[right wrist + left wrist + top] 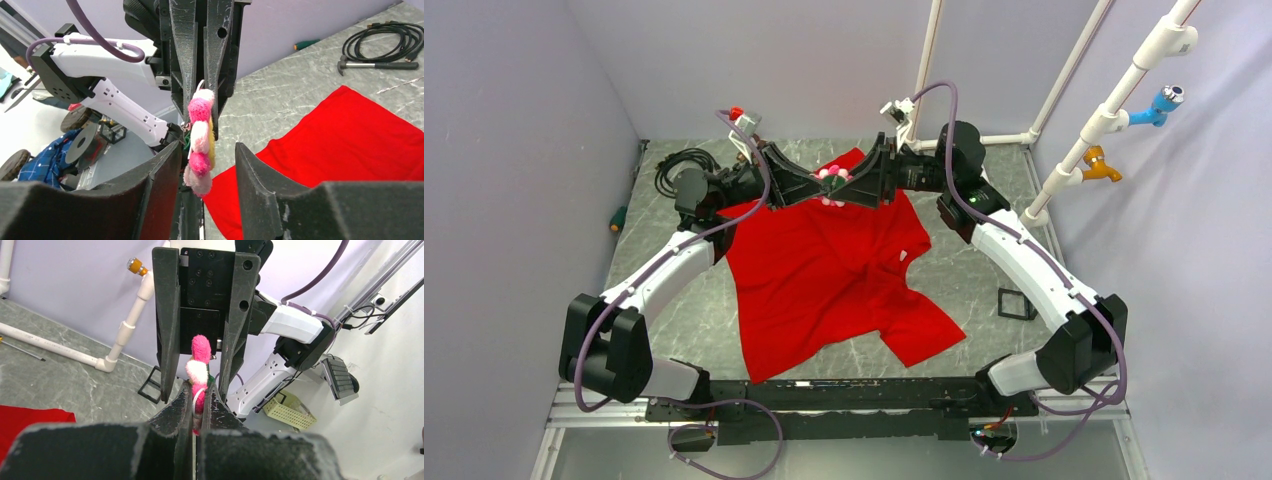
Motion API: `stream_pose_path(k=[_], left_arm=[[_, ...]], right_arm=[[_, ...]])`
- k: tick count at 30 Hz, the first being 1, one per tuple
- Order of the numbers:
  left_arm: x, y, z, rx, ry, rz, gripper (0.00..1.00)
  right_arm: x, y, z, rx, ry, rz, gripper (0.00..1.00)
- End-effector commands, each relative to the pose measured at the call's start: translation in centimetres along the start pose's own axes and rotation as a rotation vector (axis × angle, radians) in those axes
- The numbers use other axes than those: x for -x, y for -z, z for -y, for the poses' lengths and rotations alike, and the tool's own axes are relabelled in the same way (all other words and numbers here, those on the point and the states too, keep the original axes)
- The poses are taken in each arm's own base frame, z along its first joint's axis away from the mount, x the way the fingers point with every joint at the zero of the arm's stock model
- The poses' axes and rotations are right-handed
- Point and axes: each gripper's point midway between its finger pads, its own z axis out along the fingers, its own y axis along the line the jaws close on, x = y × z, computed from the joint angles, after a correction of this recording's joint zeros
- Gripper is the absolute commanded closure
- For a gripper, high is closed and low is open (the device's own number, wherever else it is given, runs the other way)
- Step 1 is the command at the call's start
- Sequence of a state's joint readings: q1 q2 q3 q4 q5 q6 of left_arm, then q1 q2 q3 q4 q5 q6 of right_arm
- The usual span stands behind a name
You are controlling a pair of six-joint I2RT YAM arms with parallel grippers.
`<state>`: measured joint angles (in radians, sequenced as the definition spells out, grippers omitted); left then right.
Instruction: Remove the brooch from the garment
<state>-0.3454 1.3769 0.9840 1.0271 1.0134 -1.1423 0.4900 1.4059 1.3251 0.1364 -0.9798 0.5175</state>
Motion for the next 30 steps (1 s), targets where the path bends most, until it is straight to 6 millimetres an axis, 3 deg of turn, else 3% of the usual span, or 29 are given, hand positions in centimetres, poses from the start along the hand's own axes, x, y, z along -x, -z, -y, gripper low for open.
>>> stream_pose_path(k=[1, 14, 30], left_arm=[[0.6, -0.1, 1.2, -0.026, -0.053, 0.020, 1.00], [0.2, 0.1, 1.0, -0.029, -0.053, 0.016, 1.00], [0.6, -0.2, 1.1, -0.028, -0.079, 0.022, 1.00]], right_arm=[[2.3, 0.2, -2.2, 0.044, 0.084, 0.037, 0.55], [3.3, 0.4, -2.2, 0.043, 0.058, 0.057, 0.58], [2.8, 0.5, -1.4, 0.014, 0.018, 0.060, 0.60]])
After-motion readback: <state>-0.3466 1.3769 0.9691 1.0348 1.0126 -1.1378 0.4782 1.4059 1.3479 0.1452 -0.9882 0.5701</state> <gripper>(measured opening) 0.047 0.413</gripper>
